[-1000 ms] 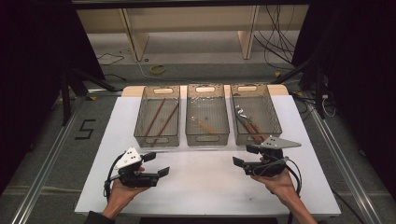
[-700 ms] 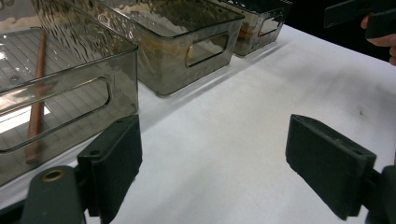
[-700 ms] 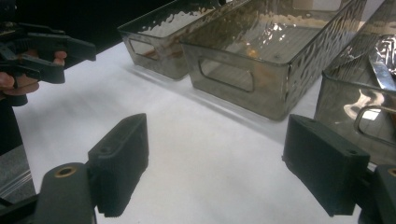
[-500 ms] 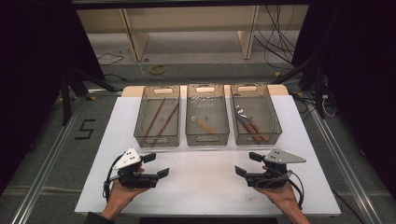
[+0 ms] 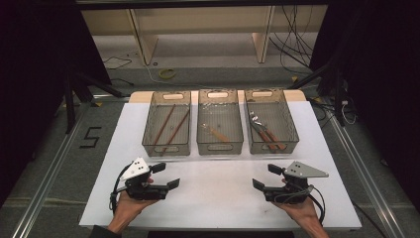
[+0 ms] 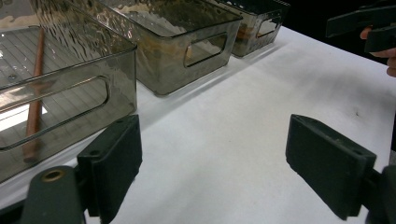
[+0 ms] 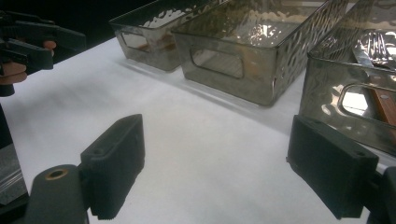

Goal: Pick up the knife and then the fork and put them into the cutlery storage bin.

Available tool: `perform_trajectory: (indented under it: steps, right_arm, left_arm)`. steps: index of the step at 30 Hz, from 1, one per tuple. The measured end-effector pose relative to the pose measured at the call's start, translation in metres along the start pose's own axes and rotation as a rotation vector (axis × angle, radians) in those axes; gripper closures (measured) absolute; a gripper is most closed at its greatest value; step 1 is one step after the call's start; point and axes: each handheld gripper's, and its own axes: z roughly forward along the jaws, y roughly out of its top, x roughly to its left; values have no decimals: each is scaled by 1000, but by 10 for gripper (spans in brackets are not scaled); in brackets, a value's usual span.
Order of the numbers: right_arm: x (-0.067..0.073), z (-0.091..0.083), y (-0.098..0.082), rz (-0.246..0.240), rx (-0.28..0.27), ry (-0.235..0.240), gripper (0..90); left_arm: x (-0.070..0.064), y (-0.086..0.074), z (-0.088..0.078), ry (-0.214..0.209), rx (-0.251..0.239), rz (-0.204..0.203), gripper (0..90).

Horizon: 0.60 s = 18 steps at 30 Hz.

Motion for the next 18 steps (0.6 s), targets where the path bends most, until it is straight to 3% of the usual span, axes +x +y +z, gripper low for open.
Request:
perform_trajectory:
  steps: [18]
  right_arm:
    - [0, 1, 0, -5, 1, 1, 200]
  left_arm:
    - [0, 0, 1, 2, 1, -1, 179]
